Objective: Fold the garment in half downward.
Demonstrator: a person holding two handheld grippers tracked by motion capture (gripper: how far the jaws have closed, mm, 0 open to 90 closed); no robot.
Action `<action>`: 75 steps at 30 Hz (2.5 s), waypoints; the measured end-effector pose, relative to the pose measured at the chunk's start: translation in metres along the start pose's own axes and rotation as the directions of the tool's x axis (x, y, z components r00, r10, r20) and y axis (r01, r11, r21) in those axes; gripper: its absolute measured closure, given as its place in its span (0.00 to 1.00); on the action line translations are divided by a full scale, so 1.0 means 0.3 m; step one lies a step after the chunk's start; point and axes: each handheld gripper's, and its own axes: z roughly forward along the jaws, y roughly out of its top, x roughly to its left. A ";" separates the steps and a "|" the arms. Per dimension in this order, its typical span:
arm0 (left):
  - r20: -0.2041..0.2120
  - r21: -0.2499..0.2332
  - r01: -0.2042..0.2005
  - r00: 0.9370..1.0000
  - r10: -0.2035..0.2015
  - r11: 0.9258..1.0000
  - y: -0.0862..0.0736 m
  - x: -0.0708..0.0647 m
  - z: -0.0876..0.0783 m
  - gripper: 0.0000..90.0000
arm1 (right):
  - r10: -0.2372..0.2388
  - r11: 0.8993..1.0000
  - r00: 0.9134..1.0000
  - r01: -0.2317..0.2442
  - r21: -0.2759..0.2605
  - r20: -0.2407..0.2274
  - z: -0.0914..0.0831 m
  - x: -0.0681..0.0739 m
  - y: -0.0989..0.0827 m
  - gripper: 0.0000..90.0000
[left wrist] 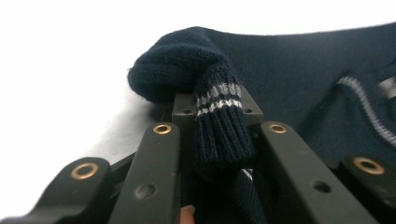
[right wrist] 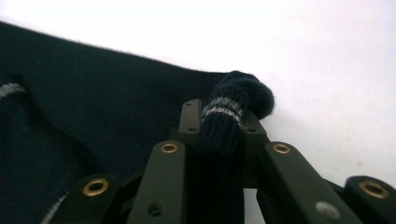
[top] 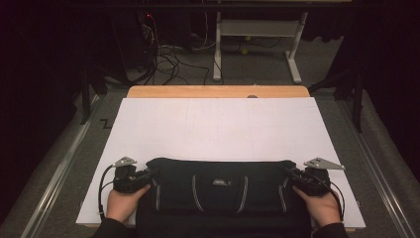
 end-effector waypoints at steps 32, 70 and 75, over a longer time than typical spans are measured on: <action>-0.043 -0.195 -0.127 0.992 0.121 0.972 0.131 -0.076 -0.100 0.83 | -0.020 0.973 1.000 0.021 -0.228 0.006 -0.073 0.013 0.113 0.88; -0.234 -0.098 -0.061 0.971 0.037 0.993 0.360 0.056 0.151 0.63 | -0.013 0.993 0.991 0.028 -0.115 0.133 0.228 -0.065 0.361 0.75; -0.241 -0.077 -0.041 0.970 0.022 0.996 0.350 0.065 0.156 0.39 | 0.013 0.995 0.989 0.002 -0.097 0.148 0.228 -0.080 0.352 0.48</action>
